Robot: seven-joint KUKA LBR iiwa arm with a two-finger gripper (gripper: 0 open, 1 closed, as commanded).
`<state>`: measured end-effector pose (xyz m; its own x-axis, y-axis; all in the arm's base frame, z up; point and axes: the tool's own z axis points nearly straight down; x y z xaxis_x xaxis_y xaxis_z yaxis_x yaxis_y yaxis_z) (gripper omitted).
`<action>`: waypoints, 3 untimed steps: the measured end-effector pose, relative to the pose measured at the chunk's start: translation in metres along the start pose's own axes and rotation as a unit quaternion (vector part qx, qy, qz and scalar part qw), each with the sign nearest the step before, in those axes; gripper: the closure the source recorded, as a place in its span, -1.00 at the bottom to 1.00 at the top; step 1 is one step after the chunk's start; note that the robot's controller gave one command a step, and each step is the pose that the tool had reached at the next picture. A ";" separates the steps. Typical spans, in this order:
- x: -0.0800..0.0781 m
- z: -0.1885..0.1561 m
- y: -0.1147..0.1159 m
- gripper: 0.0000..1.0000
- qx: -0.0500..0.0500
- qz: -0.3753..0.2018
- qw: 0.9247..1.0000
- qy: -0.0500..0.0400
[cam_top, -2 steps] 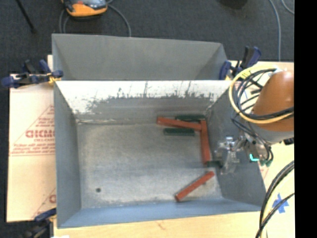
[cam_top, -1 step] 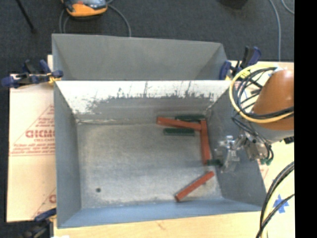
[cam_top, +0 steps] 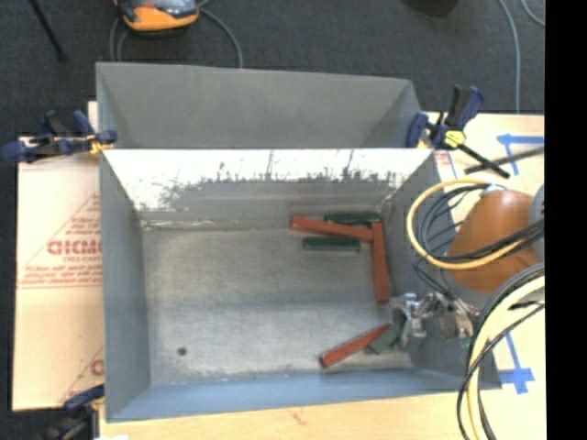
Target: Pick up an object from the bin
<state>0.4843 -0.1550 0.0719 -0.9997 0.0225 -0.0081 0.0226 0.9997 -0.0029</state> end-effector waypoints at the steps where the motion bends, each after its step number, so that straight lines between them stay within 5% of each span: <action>1: 0.000 0.000 0.000 1.00 0.000 0.000 1.000 0.000; 2: 0.001 -0.055 0.011 1.00 -0.001 -0.008 1.000 0.006; 3: -0.032 -0.181 0.003 1.00 0.000 -0.027 1.000 0.002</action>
Offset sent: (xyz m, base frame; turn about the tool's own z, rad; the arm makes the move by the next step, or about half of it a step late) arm 0.0049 0.0314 0.1571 -0.0475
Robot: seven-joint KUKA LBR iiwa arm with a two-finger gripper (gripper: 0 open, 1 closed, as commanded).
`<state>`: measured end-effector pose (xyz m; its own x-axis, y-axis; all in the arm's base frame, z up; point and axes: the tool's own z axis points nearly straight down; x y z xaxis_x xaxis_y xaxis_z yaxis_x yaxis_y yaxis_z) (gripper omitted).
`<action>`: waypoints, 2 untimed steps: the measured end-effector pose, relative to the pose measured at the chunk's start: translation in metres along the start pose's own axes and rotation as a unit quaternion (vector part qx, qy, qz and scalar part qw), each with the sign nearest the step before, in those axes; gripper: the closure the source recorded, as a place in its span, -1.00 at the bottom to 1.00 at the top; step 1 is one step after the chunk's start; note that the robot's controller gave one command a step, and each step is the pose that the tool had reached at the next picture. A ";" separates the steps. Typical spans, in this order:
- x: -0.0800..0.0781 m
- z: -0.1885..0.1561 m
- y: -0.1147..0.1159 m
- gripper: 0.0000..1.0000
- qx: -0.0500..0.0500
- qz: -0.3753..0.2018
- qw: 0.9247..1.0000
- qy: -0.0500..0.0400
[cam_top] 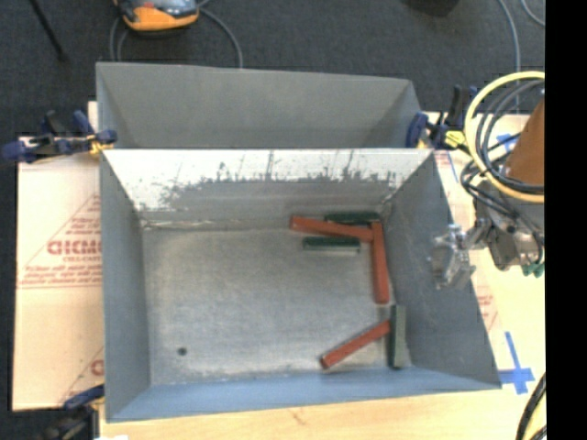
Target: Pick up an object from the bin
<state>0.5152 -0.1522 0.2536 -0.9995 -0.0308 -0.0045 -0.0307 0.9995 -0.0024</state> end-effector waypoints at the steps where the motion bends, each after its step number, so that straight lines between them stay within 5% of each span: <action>1: 0.000 0.000 0.000 -1.00 0.000 -0.001 1.000 0.000; 2: 0.000 0.000 0.000 -1.00 0.000 -0.001 1.000 0.000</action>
Offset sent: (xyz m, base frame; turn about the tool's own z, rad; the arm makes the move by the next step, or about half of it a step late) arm 0.0000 0.0000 0.0000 0.0000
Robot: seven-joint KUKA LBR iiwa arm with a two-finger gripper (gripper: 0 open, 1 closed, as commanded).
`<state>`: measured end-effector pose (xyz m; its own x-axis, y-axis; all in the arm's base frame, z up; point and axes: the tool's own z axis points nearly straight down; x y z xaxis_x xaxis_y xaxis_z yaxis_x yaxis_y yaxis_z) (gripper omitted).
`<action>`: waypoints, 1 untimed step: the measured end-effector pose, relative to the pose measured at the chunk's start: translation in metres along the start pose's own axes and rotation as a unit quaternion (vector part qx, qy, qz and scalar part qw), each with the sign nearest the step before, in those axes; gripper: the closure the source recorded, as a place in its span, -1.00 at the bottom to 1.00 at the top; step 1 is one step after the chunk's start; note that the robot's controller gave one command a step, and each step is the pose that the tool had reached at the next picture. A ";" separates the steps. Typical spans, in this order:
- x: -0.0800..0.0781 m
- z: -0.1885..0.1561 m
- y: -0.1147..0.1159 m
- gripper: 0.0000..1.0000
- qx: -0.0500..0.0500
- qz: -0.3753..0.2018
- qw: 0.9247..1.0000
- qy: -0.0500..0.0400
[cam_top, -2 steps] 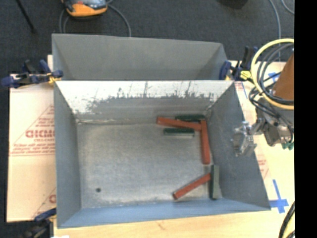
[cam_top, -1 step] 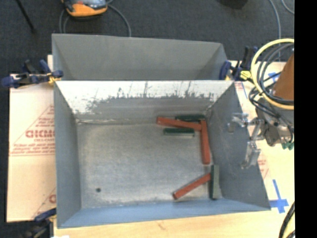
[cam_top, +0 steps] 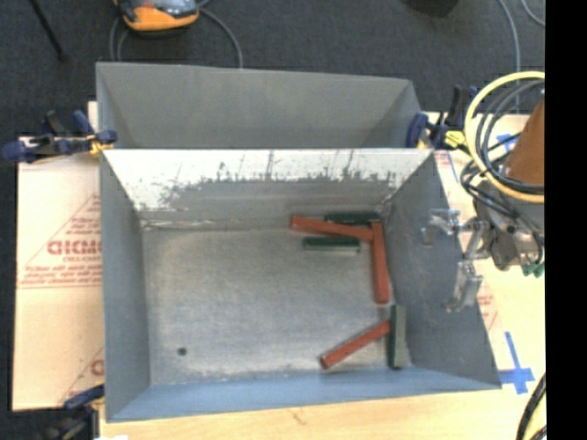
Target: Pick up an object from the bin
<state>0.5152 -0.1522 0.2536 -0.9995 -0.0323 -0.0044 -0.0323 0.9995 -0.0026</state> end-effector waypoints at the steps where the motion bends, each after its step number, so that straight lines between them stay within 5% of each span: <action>1: -0.007 0.063 0.017 -1.00 0.000 0.012 1.000 -0.003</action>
Offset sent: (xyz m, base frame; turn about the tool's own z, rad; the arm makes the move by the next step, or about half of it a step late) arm -0.0185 0.0365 -0.1214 0.0723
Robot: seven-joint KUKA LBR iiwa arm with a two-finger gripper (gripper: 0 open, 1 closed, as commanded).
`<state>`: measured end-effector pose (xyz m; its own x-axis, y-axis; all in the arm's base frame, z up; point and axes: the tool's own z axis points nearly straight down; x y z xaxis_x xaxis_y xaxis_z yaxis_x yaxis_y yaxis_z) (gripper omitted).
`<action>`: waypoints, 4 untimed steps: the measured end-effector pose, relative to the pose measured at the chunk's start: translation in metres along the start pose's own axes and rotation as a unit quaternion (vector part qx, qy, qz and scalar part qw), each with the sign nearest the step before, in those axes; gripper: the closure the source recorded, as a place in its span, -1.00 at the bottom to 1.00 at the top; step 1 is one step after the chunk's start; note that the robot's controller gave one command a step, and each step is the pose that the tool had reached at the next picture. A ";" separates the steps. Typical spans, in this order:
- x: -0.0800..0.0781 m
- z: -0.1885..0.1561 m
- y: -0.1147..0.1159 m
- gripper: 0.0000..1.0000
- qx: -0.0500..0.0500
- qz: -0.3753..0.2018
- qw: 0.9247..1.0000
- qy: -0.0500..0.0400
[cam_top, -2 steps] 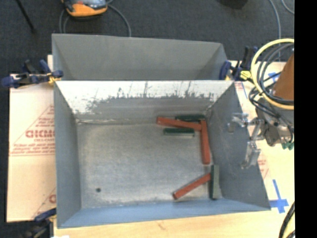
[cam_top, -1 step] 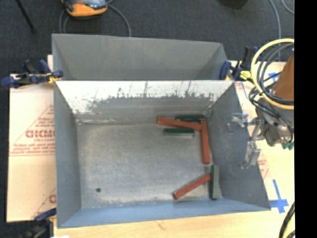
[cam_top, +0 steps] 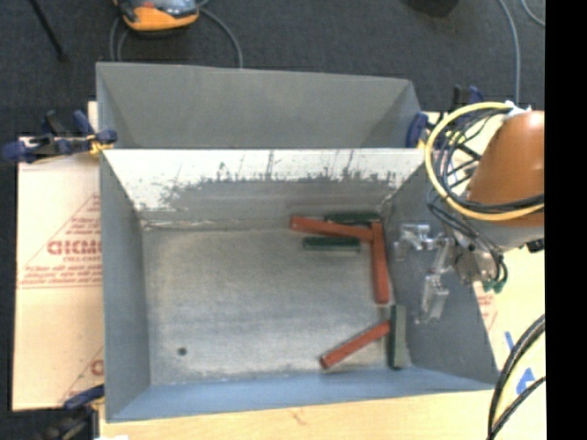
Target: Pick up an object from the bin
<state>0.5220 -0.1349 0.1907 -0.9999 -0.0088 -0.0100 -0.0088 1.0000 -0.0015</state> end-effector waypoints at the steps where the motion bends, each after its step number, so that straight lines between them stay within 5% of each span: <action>1: 0.023 0.056 0.017 -1.00 -0.001 0.023 1.000 0.003; 2: -0.007 0.115 0.019 1.00 0.000 0.019 1.000 0.002; 3: -0.006 0.117 0.019 -1.00 0.000 0.019 1.000 0.003; 4: -0.006 0.117 0.019 1.00 0.000 0.018 1.000 0.003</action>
Offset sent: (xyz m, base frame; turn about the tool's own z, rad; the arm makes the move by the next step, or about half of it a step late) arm 0.0056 0.0198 -0.1184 0.0446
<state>0.5288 -0.1163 0.0734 -0.9996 0.0265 -0.0040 0.0265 0.9996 -0.0022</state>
